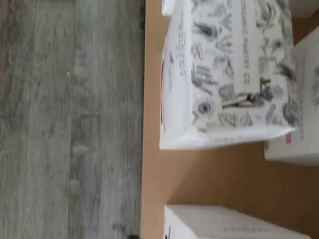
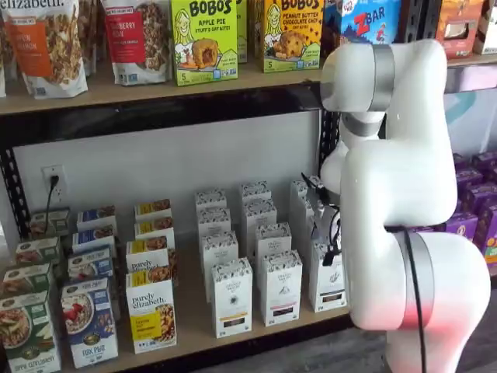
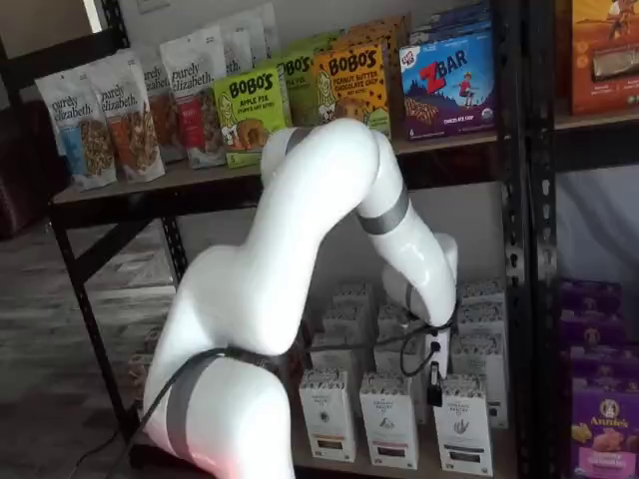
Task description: Pick up the white box with a green strip in the middle, on the bottom shelf, the sixth box from the left
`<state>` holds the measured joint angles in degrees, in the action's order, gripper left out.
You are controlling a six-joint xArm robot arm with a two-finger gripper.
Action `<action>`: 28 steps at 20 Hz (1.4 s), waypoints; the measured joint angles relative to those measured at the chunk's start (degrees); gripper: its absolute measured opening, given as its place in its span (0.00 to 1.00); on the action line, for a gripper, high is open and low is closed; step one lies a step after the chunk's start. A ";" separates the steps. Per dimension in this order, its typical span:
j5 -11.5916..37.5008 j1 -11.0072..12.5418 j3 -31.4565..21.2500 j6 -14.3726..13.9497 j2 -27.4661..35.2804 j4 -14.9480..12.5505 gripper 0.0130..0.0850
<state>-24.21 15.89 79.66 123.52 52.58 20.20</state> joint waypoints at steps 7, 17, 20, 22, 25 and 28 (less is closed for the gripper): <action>-0.90 0.15 5.59 -7.53 4.54 -8.56 1.00; -3.31 0.49 10.60 -18.18 8.16 -20.98 1.00; -3.41 0.65 10.98 -20.03 8.64 -23.30 1.00; -3.70 0.78 11.21 -21.40 8.94 -24.99 1.00; -4.05 0.86 11.33 -21.46 9.16 -25.15 0.94; -3.17 0.91 10.84 -19.60 9.01 -23.10 0.83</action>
<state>-27.37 16.80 90.49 103.92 61.59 -2.89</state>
